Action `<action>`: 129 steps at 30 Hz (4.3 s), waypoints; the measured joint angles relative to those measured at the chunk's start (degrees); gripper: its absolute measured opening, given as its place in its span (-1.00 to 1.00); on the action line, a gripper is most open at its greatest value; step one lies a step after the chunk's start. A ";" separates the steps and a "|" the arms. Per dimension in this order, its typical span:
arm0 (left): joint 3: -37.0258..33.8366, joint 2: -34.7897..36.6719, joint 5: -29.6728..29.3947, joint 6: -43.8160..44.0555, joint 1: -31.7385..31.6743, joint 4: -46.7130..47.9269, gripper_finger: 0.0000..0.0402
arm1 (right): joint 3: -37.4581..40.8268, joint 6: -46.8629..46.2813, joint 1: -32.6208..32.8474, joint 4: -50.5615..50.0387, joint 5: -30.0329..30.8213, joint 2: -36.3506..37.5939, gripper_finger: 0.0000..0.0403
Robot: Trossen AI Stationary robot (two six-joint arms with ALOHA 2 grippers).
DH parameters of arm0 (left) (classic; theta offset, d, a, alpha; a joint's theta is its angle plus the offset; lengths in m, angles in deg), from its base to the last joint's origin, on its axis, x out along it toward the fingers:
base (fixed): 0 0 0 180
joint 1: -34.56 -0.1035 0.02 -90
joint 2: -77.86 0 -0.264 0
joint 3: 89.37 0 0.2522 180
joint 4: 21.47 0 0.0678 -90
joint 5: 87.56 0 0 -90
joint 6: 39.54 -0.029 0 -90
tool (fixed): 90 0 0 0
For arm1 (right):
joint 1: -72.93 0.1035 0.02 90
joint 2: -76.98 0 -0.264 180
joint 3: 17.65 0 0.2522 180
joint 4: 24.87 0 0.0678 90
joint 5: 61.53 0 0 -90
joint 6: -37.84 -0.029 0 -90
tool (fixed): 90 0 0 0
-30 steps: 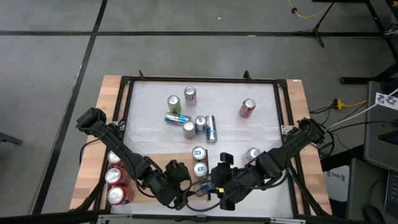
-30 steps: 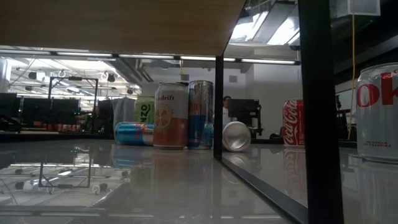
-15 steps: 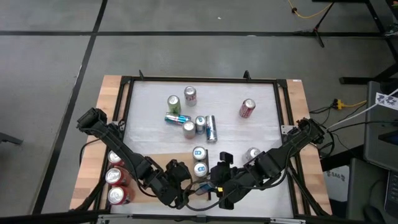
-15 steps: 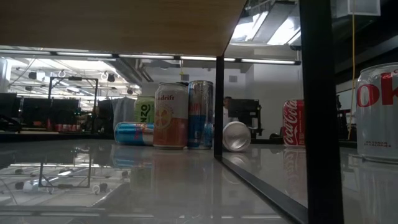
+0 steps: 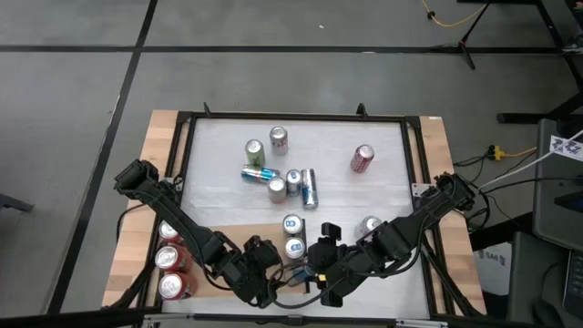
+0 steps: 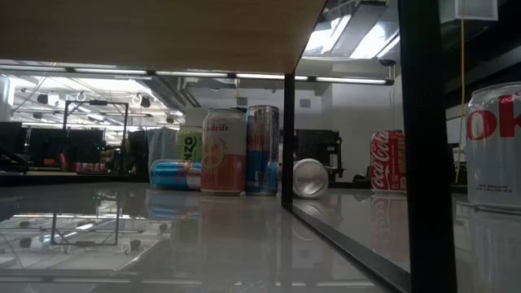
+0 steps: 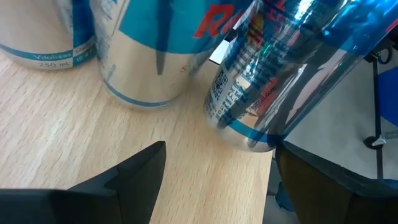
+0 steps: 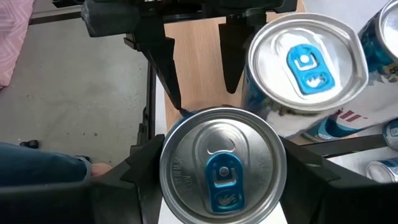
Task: Place canned beverage on shelf
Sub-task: Put the blue soda can on the shelf aligned with the blue soda cans
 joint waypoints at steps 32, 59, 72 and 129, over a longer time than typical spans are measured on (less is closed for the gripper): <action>-0.15 -0.15 -0.46 -0.01 -0.22 0.09 0.47 | -0.02 -0.28 0.07 0.71 -0.13 0.20 0.49; -0.09 -0.09 -0.37 0.01 -0.20 -0.02 0.47 | -2.14 9.00 2.74 -8.96 -1.44 0.48 0.49; -0.09 -0.04 -0.37 0.00 -0.20 -0.02 0.47 | 2.29 3.73 9.39 -17.22 12.04 0.51 0.49; 0.00 0.00 -0.12 -0.40 -0.83 0.03 0.47 | 12.26 10.68 7.17 3.05 14.85 0.50 0.49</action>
